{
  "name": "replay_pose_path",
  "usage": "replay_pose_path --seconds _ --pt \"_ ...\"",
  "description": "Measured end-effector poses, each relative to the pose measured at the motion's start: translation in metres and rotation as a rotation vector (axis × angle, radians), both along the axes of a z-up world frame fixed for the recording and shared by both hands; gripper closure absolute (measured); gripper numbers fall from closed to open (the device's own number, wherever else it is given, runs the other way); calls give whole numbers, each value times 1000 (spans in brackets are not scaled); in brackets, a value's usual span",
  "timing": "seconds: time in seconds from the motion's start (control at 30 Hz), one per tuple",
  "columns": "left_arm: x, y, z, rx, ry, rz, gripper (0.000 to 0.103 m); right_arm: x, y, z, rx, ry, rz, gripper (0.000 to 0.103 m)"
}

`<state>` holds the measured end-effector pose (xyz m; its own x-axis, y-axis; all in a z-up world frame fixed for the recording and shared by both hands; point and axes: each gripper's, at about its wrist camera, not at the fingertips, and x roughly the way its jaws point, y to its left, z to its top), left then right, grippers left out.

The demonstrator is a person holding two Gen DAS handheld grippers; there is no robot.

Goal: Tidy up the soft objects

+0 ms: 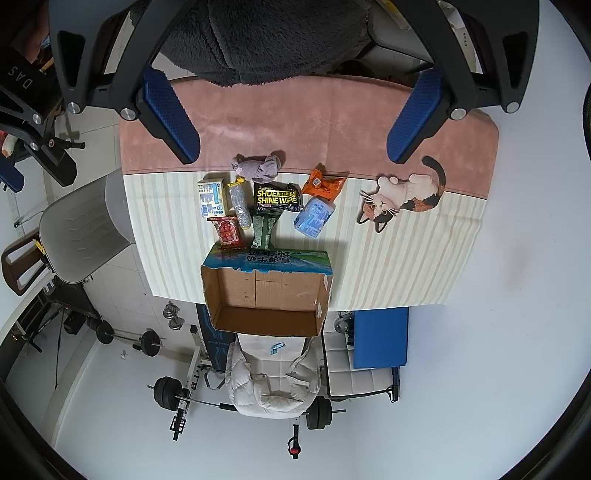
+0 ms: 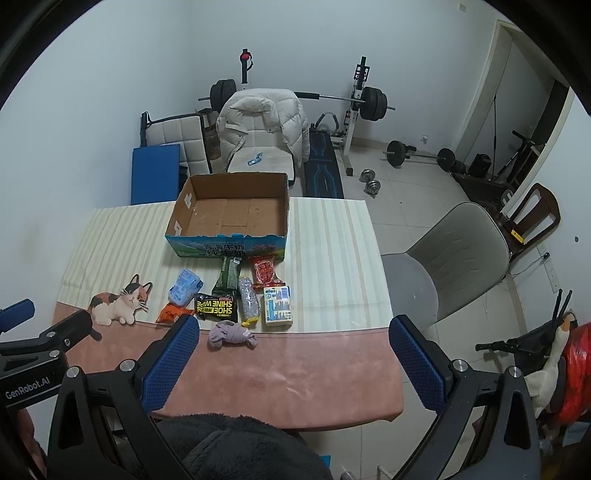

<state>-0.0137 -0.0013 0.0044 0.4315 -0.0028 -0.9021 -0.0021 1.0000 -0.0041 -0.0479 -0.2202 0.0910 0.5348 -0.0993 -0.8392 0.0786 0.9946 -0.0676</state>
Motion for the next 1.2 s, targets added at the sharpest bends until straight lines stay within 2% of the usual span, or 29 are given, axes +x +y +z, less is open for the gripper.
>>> replay_pose_path --seconds 1.2 --pt "7 0 2 2 -20 0 0 4 1 0 4 -10 1 0"
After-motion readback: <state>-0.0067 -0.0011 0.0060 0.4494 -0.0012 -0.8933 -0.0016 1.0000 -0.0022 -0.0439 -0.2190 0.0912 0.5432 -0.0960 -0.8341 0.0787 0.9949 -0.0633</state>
